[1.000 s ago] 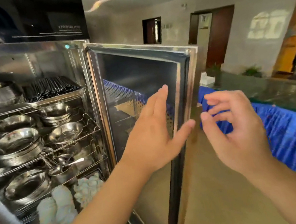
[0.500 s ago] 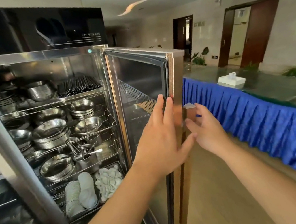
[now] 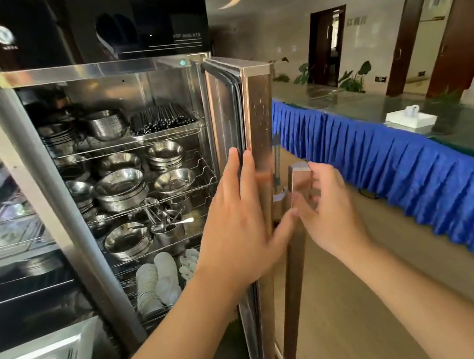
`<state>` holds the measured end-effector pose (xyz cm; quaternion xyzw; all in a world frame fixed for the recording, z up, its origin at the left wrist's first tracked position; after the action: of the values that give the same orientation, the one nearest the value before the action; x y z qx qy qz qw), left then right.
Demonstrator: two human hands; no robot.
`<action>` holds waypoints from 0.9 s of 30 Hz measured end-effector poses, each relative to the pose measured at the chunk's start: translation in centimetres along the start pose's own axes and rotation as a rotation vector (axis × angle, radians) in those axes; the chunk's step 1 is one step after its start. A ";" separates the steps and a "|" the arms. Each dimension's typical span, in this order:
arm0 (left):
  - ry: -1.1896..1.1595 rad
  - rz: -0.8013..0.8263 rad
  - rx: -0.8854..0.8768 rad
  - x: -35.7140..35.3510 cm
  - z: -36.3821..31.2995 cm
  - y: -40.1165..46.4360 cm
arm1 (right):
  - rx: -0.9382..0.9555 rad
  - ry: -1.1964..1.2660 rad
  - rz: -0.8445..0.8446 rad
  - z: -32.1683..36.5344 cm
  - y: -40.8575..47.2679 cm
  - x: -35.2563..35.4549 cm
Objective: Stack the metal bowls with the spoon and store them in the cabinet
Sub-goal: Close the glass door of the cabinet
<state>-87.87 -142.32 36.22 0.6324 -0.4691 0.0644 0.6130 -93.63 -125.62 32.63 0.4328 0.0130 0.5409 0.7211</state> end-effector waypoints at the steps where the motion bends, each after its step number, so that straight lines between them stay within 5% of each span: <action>1: 0.012 -0.010 0.008 0.6 0.7 -0.3 | 0.025 0.007 0.005 0.8 -0.2 -0.5; 18: 0.137 -0.186 0.259 12.1 19.7 -4.1 | 0.236 0.195 0.226 14.2 -0.1 -19.2; 27: 0.102 -0.151 0.350 14.9 31.8 -3.6 | 0.285 0.216 0.294 20.0 2.9 -30.4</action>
<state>-92.93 -177.29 35.76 0.7588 -0.3702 0.1307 0.5198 -98.76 -161.77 33.25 0.4671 0.1033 0.6760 0.5604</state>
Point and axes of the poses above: each hand's wrist, its own y-axis towards the middle knuckle, its own x-axis out of the back of the hand, z = x × y, the point moved 8 cm from there along y, towards the middle knuckle
